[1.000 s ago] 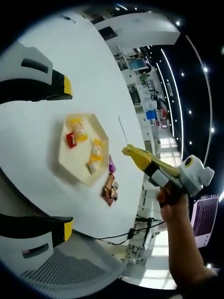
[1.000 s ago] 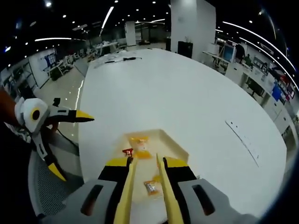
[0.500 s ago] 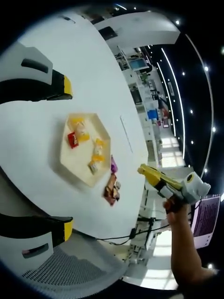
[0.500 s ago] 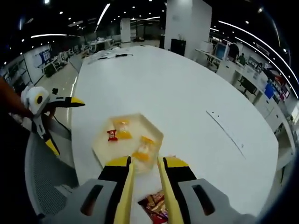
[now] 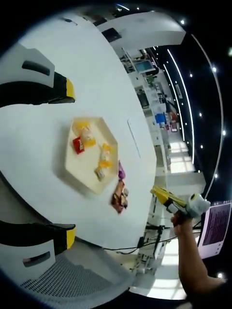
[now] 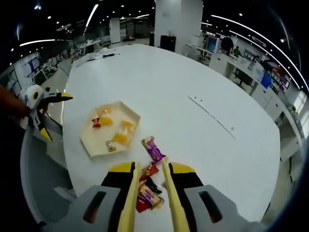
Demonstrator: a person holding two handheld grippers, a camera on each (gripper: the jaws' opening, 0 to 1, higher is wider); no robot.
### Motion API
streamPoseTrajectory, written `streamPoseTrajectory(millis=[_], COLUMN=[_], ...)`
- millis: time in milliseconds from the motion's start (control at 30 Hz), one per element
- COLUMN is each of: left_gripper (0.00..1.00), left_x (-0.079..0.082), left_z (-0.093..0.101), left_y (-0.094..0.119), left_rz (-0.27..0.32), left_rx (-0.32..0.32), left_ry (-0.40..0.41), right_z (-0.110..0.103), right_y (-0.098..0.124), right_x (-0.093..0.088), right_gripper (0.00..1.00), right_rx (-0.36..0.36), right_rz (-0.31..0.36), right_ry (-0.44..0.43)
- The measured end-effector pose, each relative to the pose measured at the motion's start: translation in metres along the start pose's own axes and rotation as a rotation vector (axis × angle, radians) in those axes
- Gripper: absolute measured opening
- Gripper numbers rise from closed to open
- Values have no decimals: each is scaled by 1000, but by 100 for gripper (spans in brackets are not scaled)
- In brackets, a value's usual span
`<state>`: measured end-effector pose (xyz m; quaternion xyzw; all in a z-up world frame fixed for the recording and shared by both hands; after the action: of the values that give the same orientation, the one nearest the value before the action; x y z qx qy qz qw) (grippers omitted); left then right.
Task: Place the target food into the container with the food tongs after gripping and lifting it, then release it inside without dropping or visibly crushing the food.
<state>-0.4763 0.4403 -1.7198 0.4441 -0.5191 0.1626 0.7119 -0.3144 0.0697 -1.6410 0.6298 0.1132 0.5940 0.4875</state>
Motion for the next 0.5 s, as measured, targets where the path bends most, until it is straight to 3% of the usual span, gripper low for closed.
streamPoseTrajectory(millis=[500], left_gripper=[100], left_x=[-2], left_z=[0], left_y=[-1], left_rz=[-21], left_rx=[0], left_ry=[3], right_z=[24], right_y=[6], right_x=[-27], right_gripper=[27], right_rx=[-7], right_rz=[2], right_ry=[-13])
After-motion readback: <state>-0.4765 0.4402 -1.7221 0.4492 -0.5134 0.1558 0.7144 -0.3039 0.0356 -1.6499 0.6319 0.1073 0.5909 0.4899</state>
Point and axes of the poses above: the point that each gripper's makers call its tool centre point, and the gripper's own axes: y roughly backward along the fingers, z roughly to its right, x roughly out of its top, the point moved 9 cm from there along y, roughly backward along the fingers, and after that the axes turned 11 degrees about y, right-handed, at the moved point
